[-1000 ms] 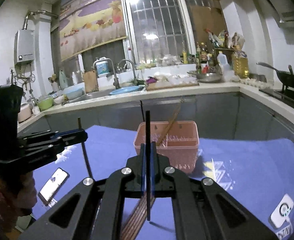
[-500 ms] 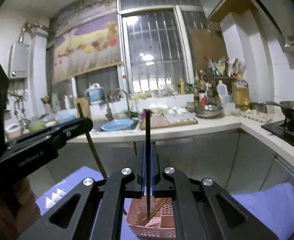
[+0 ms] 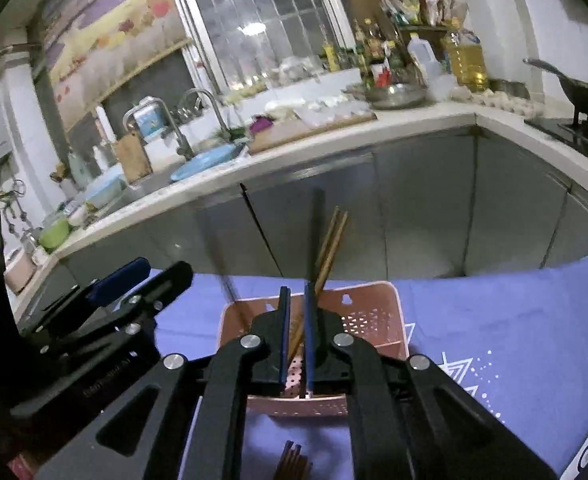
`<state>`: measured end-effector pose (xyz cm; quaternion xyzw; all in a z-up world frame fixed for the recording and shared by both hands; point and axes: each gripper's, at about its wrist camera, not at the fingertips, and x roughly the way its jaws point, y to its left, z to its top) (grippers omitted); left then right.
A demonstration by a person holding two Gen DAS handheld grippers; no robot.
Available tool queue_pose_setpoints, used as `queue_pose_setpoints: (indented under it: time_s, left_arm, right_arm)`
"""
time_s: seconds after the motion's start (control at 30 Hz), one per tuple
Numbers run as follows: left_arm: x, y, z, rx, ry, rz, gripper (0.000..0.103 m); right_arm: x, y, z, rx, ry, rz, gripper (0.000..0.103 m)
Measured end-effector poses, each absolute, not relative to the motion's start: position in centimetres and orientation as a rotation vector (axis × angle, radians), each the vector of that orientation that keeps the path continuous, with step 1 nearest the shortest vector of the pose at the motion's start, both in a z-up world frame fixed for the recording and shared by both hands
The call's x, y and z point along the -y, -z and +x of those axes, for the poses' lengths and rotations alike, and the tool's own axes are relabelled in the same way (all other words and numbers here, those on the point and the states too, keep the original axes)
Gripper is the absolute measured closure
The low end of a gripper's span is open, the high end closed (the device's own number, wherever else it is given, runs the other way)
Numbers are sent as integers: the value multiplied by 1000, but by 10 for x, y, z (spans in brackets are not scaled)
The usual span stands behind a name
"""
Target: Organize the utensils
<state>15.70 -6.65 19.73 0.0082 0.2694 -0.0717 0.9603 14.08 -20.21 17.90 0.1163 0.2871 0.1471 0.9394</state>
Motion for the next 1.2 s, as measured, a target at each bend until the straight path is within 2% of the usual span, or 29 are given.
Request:
queue_pose_setpoints:
  time_s: [0.1, 0.13, 0.17, 0.2, 0.23, 0.27, 0.4, 0.47, 0.5, 0.53, 0.57, 0.63, 0.8, 0.93, 1.2]
  left_arm:
    - [52, -213, 135, -498, 139, -23, 47]
    - [49, -216, 127, -479, 132, -30, 46]
    - [45, -219, 119, -461, 126, -38, 45]
    - [40, -221, 107, -446, 125, -47, 45]
    - [37, -220, 96, -439, 125, -52, 45]
    - [34, -218, 86, -437, 122, -56, 45]
    - [21, -179, 50, -507, 110, -50, 45]
    - [21, -150, 38, -572, 104, -25, 47]
    - [22, -130, 32, -622, 109, -4, 52]
    - [25, -112, 27, -678, 126, 13, 64]
    - [26, -101, 25, -713, 142, 18, 72]
    - [33, -74, 19, -810, 213, 17, 76]
    - [50, -44, 3, -895, 300, 24, 76]
    - [64, -31, -1, -921, 304, 71, 76]
    - [77, -18, -1, -948, 303, 94, 76]
  right_arm:
    - [204, -195, 116, -537, -313, 242, 85]
    - [206, -200, 106, -520, -329, 251, 74]
    - [208, -204, 99, -506, -339, 261, 56]
    - [212, -206, 85, -476, -349, 284, 46]
    - [215, -207, 74, -452, -350, 307, 31]
    - [219, -203, 58, -431, -354, 340, 25]
    - [226, -165, 20, -514, -380, 371, 27]
    - [221, -130, 2, -588, -351, 345, 56]
    - [218, -113, -3, -633, -331, 326, 64]
    - [213, -92, -7, -694, -314, 309, 78]
    - [206, -66, -12, -775, -314, 295, 83]
    - [195, -36, -20, -856, -323, 272, 86]
    - [164, 0, -41, -947, -346, 167, 86]
    - [151, -4, -49, -910, -293, 25, 86]
    - [174, -12, -47, -895, -319, 143, 88]
